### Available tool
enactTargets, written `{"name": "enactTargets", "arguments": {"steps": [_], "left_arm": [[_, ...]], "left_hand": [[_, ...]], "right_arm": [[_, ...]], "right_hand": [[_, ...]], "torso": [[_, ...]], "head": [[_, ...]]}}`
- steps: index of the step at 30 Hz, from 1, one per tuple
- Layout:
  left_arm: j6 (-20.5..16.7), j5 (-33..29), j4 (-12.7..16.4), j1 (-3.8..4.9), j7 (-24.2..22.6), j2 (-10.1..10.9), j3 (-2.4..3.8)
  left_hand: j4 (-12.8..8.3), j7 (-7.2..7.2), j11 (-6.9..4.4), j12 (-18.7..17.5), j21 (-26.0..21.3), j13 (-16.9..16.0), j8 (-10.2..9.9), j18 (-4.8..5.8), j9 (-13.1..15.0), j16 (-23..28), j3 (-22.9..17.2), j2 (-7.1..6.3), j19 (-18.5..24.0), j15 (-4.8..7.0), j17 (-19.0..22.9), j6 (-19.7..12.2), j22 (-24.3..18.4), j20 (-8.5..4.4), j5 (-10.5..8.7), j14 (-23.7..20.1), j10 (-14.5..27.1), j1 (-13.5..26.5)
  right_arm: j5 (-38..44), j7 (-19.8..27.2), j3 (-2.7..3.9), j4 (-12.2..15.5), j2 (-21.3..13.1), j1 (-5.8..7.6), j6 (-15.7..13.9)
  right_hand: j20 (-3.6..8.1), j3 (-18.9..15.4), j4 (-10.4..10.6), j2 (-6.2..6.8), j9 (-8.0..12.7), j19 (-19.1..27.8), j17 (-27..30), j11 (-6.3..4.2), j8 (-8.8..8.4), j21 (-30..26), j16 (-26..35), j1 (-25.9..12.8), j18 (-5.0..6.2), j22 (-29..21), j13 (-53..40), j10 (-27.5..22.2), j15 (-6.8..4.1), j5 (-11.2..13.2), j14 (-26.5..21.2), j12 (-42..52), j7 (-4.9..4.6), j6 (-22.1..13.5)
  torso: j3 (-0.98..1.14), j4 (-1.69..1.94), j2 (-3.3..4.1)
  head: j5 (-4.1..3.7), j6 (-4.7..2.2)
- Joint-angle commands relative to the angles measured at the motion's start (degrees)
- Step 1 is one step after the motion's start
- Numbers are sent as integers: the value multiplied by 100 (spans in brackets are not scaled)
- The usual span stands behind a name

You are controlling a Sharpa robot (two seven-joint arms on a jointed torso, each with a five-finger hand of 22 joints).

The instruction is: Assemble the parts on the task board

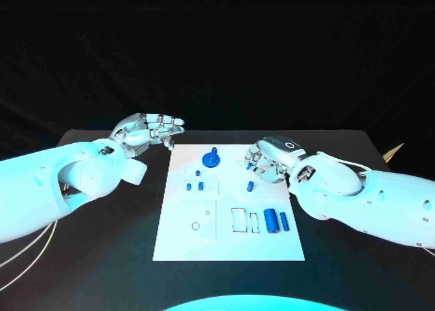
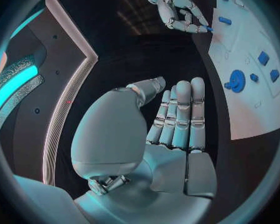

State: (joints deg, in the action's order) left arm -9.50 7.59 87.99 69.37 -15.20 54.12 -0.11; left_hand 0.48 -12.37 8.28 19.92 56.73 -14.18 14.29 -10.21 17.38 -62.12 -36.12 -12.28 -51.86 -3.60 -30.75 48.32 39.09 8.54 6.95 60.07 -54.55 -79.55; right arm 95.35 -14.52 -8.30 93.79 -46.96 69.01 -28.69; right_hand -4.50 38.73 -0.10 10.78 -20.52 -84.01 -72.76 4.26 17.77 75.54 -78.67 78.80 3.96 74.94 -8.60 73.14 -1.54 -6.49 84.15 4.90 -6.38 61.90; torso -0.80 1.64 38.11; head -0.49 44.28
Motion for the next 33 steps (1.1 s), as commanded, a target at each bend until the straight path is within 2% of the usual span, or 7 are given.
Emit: {"name": "enactTargets", "arguments": {"steps": [1,6,12,15,19,24,33], "left_arm": [[-17,-26,-3,3,-88,-35,5],[-66,-42,-34,3,-112,-87,4],[-128,-68,-89,5,-142,-191,4],[-146,-76,-120,6,-150,-256,4],[-161,-89,-153,7,-154,-331,4],[-176,-96,-182,9,-155,-407,4],[-165,-99,-202,10,-140,-446,3]], "left_hand": [[-2,-6,5,29,-37,2,-39,-37,-9,26,30,28,19,-1,7,-32,-9,26,24,-34,45,-29],[-2,-7,6,30,-37,2,-39,-37,-9,25,31,29,19,-2,7,-33,-9,26,24,-35,47,-29],[2,-8,8,34,-39,1,-38,-37,-10,24,37,29,20,-5,8,-37,-11,29,23,-36,52,-22],[2,-8,8,34,-39,1,-38,-37,-10,24,37,29,20,-5,8,-37,-11,29,23,-36,52,-22],[5,-8,9,38,-41,0,-37,-36,-10,24,40,30,20,-7,9,-38,-12,31,22,-37,54,-18],[5,-8,9,38,-41,0,-37,-36,-10,24,40,30,20,-7,9,-38,-12,31,22,-37,54,-18],[8,-8,9,42,-42,-1,-35,-36,-11,23,42,32,21,-8,10,-38,-13,33,22,-38,56,-15]], "right_arm": [[-97,152,-1,158,108,-46,-24],[-51,168,-19,260,348,-158,100],[-36,190,-57,165,656,-331,209],[-26,213,-68,110,798,-420,241],[-6,222,-78,58,931,-502,340],[32,203,-101,-44,1075,-588,508],[99,142,-113,-85,1154,-660,562]], "right_hand": [[54,0,-47,-41,-10,-246,9,-176,24,3,9,-32,-97,690,-7,208,-40,-37,305,9,-16,40],[57,5,-52,-43,-12,-242,15,-175,23,-15,11,-32,-93,681,-7,207,-42,-37,304,5,-17,38],[60,11,-58,-48,-14,-238,31,-173,20,-29,21,-38,-90,674,-6,204,-44,-36,300,-3,-20,32],[61,15,-62,-51,-15,-234,37,-173,18,-40,24,-40,-87,667,-5,202,-45,-35,298,-7,-21,30],[63,22,-70,-55,-17,-234,38,-172,16,-38,24,-40,-88,669,-4,201,-46,-37,297,-12,-21,25],[63,22,-70,-55,-17,-234,38,-172,16,-38,24,-40,-88,669,-4,201,-46,-37,297,-12,-21,25],[64,27,-77,-57,-20,-230,48,-171,14,-55,29,-43,-84,660,-4,200,-46,-38,295,-17,-23,22]], "torso": [[-9,20,-9],[-16,19,-8],[-26,30,-12],[-12,27,-1],[-18,37,-5],[-19,15,-1],[-3,20,1]], "head": [[105,13],[307,54],[440,72],[513,90],[547,125],[625,189],[701,265]]}}
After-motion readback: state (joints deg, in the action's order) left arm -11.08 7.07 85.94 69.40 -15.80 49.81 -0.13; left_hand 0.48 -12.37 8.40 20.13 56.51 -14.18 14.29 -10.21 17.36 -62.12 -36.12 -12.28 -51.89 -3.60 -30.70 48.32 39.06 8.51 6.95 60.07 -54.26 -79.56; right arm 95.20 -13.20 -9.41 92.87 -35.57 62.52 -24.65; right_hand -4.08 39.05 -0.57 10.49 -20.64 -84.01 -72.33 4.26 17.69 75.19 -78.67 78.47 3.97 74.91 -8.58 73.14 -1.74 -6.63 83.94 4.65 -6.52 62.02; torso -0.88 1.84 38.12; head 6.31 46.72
